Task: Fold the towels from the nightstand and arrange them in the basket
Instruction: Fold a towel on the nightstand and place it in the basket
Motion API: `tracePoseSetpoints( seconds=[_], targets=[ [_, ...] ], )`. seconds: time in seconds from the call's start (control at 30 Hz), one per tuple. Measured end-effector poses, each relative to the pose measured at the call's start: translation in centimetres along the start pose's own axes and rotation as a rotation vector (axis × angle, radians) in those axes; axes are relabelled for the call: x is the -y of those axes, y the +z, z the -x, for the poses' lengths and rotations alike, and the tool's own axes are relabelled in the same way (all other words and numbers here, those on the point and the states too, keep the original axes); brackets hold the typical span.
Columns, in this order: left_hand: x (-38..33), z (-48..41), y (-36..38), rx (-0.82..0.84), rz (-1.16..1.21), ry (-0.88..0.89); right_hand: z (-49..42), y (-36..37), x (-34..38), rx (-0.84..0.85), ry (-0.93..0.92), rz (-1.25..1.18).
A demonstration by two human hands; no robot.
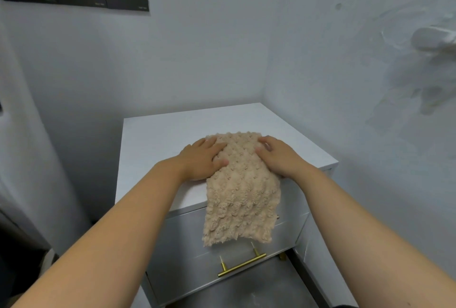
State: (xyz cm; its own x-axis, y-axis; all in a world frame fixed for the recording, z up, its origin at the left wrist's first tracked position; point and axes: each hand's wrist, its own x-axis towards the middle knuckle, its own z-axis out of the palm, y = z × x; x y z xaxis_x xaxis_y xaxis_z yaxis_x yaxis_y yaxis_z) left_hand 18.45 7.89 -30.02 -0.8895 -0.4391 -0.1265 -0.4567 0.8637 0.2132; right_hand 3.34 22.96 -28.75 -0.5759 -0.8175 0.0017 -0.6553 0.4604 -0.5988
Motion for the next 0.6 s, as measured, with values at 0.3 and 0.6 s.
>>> tracePoseSetpoints(
  seconds=[0.3,0.6],
  targets=[
    [0.5,-0.3,0.3,-0.031,0.013,-0.099,-3.4,0.5,0.2,-0.077,0.237,0.091],
    [0.9,-1.9,-0.2,-0.225,0.348,-0.157,-3.7,-1.3,0.7,-0.070,0.155,-0.941]
  ],
)
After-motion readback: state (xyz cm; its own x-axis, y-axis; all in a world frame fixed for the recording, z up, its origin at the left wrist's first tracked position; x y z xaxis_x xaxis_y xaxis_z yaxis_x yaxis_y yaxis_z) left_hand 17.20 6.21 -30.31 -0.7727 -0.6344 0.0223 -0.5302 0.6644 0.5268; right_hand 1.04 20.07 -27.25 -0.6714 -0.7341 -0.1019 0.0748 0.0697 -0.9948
